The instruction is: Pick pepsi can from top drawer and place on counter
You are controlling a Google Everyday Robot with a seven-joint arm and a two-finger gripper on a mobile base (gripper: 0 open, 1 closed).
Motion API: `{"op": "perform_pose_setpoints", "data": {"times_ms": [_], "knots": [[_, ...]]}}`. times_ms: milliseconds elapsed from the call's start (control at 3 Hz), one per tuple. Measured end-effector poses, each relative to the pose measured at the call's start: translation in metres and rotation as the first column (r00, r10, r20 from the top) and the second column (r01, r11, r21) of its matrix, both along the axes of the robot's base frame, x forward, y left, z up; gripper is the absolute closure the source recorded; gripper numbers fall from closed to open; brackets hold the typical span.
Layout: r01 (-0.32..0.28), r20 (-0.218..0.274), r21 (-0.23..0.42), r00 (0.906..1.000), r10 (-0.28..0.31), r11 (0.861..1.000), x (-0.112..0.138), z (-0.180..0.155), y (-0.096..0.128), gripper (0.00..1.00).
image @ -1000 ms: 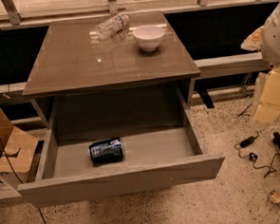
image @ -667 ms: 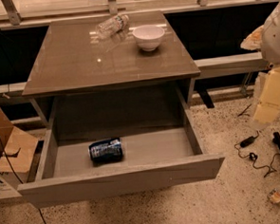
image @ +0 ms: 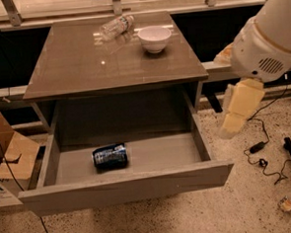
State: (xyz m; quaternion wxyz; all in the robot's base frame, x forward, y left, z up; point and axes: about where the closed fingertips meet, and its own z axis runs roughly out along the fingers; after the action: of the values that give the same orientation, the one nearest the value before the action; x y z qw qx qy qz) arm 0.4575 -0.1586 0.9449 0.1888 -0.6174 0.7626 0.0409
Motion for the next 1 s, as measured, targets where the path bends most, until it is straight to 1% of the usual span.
{"op": "perform_pose_setpoints", "data": {"times_ms": [333, 667, 1000], "knots": [[-0.041, -0.033, 0.101, 0.9985, 0.045, 0.994, 0.014, -0.028, 0.042, 0.0], [-0.088, -0.044, 0.2, 0.9942, 0.098, 0.976, 0.028, -0.059, 0.085, 0.0], [-0.144, -0.032, 0.284, 0.9867, 0.159, 0.948, 0.053, -0.097, 0.129, 0.0]]}}
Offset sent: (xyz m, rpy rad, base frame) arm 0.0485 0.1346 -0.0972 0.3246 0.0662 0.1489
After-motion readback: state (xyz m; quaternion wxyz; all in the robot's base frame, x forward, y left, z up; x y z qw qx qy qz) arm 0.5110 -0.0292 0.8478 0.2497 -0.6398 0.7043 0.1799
